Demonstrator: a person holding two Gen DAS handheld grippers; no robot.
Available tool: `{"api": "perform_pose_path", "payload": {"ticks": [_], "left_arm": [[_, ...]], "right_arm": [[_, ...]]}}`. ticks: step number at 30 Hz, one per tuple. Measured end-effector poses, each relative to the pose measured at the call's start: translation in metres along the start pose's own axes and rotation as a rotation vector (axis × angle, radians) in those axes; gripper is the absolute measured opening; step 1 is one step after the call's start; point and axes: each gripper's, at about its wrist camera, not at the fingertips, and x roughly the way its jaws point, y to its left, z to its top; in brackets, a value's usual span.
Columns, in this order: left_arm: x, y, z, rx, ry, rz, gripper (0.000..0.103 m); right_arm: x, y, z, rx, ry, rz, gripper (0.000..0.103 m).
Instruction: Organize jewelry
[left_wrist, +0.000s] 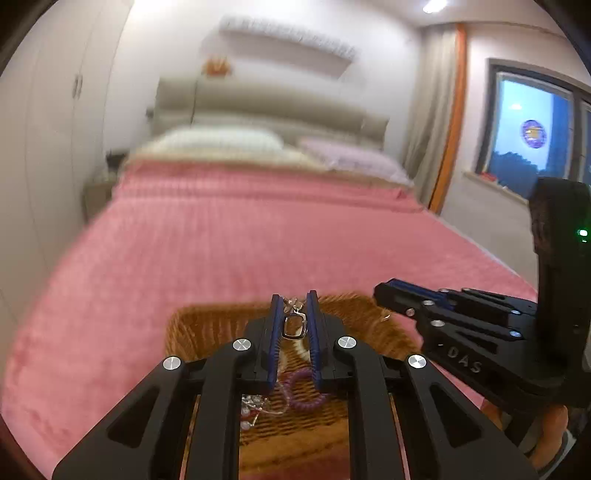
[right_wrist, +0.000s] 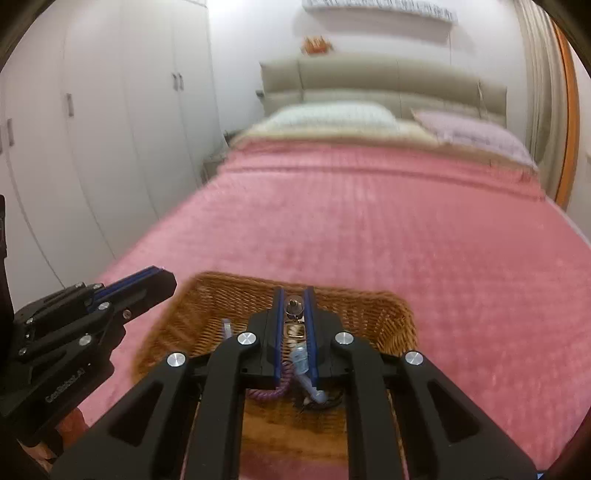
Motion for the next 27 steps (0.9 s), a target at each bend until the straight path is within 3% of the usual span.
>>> {"api": "perform_pose_path", "payload": {"ticks": [5, 11, 13, 14, 15, 17, 19, 22, 24, 27], "left_arm": [[0.052, 0.018, -0.013, -0.078, 0.112, 0.003, 0.011], [0.067, 0.024, -0.029, -0.083, 0.157, 0.011, 0.012], [0.065, 0.025, -0.028, -0.09, 0.154, 0.013, 0.018], [0.063, 0.026, -0.028, -0.094, 0.148, 0.009, 0.029], [0.058, 0.026, -0.027, -0.094, 0.136, 0.008, 0.036], [0.044, 0.024, -0.025, -0.086, 0.106, 0.001, 0.045], [0.031, 0.022, -0.023, -0.079, 0.084, -0.001, 0.049], [0.003, 0.015, -0.024, -0.052, 0.042, -0.001, 0.051], [-0.026, 0.009, -0.031, -0.04, -0.012, 0.01, 0.066], [-0.065, 0.0, -0.043, -0.022, -0.087, 0.022, 0.068]], "right_arm": [[0.067, -0.03, -0.01, 0.1, 0.171, 0.047, 0.009], [0.082, -0.039, -0.022, 0.119, 0.201, 0.032, 0.009], [0.079, -0.039, -0.022, 0.12, 0.198, 0.043, 0.01], [0.077, -0.038, -0.021, 0.116, 0.193, 0.04, 0.011], [0.074, -0.038, -0.021, 0.113, 0.185, 0.031, 0.013], [0.064, -0.039, -0.018, 0.123, 0.174, 0.035, 0.032], [0.05, -0.04, -0.018, 0.133, 0.149, 0.038, 0.04], [0.022, -0.04, -0.023, 0.146, 0.102, 0.069, 0.04], [0.002, -0.039, -0.029, 0.149, 0.069, 0.08, 0.04], [-0.038, -0.029, -0.045, 0.12, 0.003, 0.073, 0.04]]}}
